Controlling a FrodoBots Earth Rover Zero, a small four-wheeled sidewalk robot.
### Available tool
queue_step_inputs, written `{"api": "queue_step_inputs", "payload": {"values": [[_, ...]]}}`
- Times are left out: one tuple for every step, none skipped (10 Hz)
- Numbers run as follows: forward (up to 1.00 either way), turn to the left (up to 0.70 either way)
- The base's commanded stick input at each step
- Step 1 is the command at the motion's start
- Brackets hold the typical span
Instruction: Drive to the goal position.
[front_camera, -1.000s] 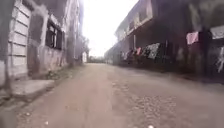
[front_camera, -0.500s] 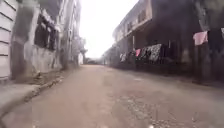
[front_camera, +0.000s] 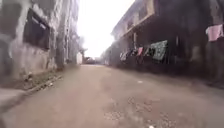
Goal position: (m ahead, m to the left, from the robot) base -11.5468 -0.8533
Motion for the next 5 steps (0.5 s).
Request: {"api": "queue_step_inputs", "payload": {"values": [[1.0, 0.08], [1.0, 0.0], [1.0, 0.0], [1.0, 0.16], [1.0, 0.27]]}}
